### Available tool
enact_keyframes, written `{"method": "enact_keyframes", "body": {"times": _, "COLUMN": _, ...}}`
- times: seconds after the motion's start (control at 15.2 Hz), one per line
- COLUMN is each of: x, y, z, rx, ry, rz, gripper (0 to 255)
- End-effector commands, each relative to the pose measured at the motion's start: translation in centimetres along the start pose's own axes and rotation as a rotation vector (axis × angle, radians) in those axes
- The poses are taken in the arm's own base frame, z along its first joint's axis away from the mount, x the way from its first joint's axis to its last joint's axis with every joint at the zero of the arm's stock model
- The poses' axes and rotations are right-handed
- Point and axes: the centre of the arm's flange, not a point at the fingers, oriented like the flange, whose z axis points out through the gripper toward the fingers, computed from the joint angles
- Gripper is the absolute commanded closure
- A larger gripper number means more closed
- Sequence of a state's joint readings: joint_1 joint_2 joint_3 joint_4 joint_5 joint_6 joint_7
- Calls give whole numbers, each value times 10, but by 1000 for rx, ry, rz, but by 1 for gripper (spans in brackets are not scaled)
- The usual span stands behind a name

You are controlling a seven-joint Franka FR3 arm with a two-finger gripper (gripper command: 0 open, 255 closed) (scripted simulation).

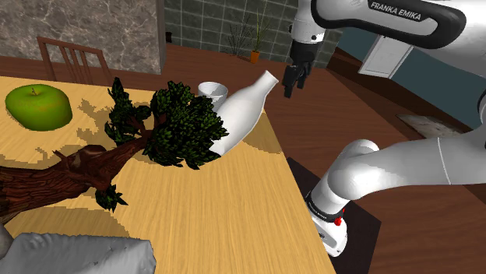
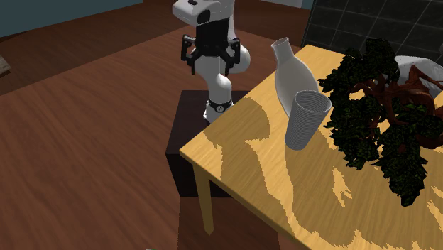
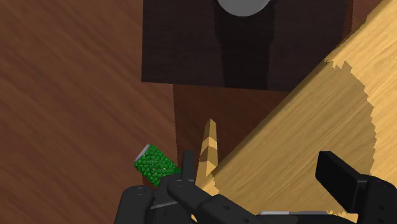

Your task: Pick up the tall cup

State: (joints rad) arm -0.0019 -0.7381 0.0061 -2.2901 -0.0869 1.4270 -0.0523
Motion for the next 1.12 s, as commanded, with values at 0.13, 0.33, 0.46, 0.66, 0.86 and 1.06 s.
{"method": "enact_keyframes", "body": {"times": 0.13, "x": 14, "y": -18, "z": -5, "rx": 17, "ry": 12, "rz": -12, "gripper": 0}}
{"method": "enact_keyframes", "body": {"times": 0.33, "x": 35, "y": -45, "z": -13, "rx": 42, "ry": 29, "rz": -30, "gripper": 0}}
{"method": "enact_keyframes", "body": {"times": 0.46, "x": 49, "y": -63, "z": -19, "rx": 59, "ry": 40, "rz": -42, "gripper": 0}}
{"method": "enact_keyframes", "body": {"times": 0.66, "x": 68, "y": -90, "z": -28, "rx": 85, "ry": 58, "rz": -60, "gripper": 0}}
{"method": "enact_keyframes", "body": {"times": 0.86, "x": 87, "y": -117, "z": -39, "rx": 110, "ry": 75, "rz": -78, "gripper": 0}}
{"method": "enact_keyframes", "body": {"times": 1.06, "x": 106, "y": -144, "z": -51, "rx": 136, "ry": 92, "rz": -96, "gripper": 0}}
